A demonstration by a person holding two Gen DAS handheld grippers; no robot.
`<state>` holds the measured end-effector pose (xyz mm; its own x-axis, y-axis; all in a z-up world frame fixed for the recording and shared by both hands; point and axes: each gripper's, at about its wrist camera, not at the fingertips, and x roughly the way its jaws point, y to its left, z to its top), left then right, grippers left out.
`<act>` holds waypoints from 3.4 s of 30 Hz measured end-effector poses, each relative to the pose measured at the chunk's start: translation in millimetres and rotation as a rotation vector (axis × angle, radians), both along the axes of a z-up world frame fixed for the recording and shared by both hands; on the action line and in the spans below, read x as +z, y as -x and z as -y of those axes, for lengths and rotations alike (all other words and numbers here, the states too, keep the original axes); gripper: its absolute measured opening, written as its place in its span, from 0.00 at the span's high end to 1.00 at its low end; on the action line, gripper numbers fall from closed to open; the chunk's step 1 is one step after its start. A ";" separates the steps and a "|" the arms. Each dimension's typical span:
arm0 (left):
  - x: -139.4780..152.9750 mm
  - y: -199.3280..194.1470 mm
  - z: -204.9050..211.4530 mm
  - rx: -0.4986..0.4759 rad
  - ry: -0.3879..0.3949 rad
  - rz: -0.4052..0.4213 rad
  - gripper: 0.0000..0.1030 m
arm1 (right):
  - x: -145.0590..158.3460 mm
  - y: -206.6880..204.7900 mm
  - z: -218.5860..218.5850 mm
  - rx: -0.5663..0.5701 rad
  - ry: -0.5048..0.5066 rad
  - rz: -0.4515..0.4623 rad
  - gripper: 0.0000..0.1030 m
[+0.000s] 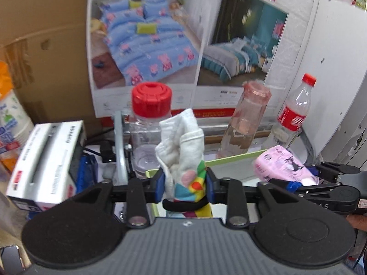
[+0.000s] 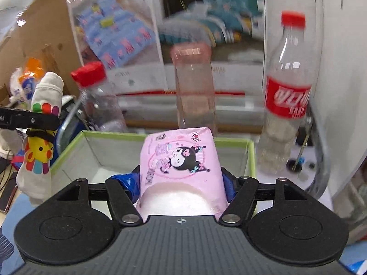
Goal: Organize soft objects
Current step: 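Carry the sock and tissue pack into the green box and open both grippers, then withdraw both grippers from the green box back over the table, then move the left gripper to the clear zip bags while the right gripper approaches the knotted white towel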
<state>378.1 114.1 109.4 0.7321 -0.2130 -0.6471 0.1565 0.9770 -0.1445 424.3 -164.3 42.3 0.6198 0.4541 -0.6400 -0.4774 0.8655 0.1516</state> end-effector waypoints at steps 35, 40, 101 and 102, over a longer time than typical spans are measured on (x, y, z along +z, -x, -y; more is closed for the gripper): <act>-22.4 241.2 28.8 0.140 0.084 0.150 0.28 | 4.5 257.7 82.2 -0.338 -0.095 0.184 0.42; -25.1 246.8 42.4 0.122 0.137 0.130 0.27 | 1.1 300.1 113.4 -0.527 -0.182 0.182 0.42; -102.9 116.7 14.7 0.057 -0.217 -0.261 0.03 | -39.3 236.3 108.7 -0.548 -0.265 -0.052 0.42; -103.5 118.4 6.0 0.079 -0.218 -0.266 0.03 | -39.5 232.7 108.5 -0.546 -0.265 -0.054 0.42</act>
<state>259.7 108.1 5.9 0.5409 0.0019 -0.8411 0.0637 0.9970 0.0432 191.6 -272.8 2.8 0.7775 0.2279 -0.5861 0.0392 0.9126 0.4069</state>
